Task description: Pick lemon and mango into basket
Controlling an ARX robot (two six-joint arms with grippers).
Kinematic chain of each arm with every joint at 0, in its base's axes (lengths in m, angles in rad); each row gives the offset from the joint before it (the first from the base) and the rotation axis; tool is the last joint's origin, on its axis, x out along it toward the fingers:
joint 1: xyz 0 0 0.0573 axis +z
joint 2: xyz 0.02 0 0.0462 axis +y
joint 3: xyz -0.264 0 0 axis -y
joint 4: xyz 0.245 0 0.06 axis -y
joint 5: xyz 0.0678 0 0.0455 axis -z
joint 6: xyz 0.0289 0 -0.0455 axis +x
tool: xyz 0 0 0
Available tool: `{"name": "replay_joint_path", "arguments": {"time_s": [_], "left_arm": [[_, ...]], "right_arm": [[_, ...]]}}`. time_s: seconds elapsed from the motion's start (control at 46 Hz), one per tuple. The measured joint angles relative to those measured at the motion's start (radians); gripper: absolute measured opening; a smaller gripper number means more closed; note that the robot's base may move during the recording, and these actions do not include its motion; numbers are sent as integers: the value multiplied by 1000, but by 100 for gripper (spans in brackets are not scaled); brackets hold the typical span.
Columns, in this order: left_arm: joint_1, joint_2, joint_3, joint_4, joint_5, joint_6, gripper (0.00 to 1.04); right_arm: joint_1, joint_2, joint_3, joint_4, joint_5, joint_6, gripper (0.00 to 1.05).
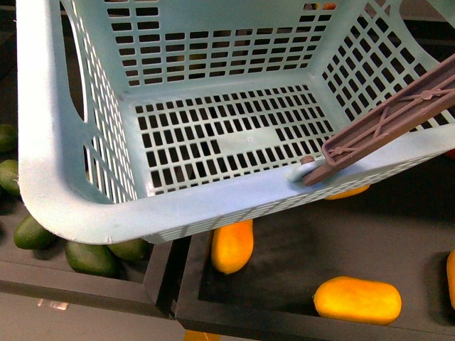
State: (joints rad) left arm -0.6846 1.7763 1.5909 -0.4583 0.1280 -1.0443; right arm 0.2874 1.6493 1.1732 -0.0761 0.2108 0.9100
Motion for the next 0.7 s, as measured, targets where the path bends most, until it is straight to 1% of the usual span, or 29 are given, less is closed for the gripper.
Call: {"name": "replay_joint_path", "arguments": {"time_s": [0.065, 0.196, 0.217, 0.283, 0.304, 0.391, 0.435, 0.457, 0.478, 0.5, 0.522, 0.565, 0.587, 0.609, 0.652, 0.696], "left_arm": [[0, 0, 0, 0, 0, 0, 8], [0, 0, 0, 0, 0, 0, 8], [0, 0, 0, 0, 0, 0, 8], [0, 0, 0, 0, 0, 0, 8], [0, 0, 0, 0, 0, 0, 8], [0, 4, 0, 0, 3, -3, 8], [0, 5, 0, 0, 4, -8, 8], [0, 5, 0, -1, 4, -10, 8], [0, 5, 0, -1, 3, -11, 8], [0, 5, 0, -1, -2, -10, 8], [0, 5, 0, -1, -2, -10, 8], [1, 5, 0, -1, -8, -7, 8], [1, 5, 0, -1, -9, -6, 8], [1, 5, 0, -1, -9, -5, 8], [1, 5, 0, -1, -6, -4, 8], [1, 5, 0, -1, 1, -4, 8]], "right_arm": [[15, 12, 3, -10, 4, -3, 59], [18, 14, 3, -11, 11, -9, 81], [17, 11, 3, -11, 14, -10, 86], [10, -2, 0, -13, 34, -14, 96], [4, -14, -8, -12, 42, -17, 98], [-24, -73, -47, -23, 111, -46, 96], [-45, -118, -71, -58, 171, -69, 96], [-61, -144, -100, -18, 154, -106, 94], [-85, -183, -170, 111, 92, -204, 89], [-100, -209, -220, 209, 45, -269, 86], [-119, -245, -294, 354, 0, -357, 81], [-137, -298, -406, 547, -47, -537, 72], [-142, -316, -446, 609, -57, -581, 68], [-146, -341, -499, 683, -68, -671, 63], [-155, -373, -573, 763, -83, -758, 55], [-164, -401, -634, 799, -91, -808, 46]]}}
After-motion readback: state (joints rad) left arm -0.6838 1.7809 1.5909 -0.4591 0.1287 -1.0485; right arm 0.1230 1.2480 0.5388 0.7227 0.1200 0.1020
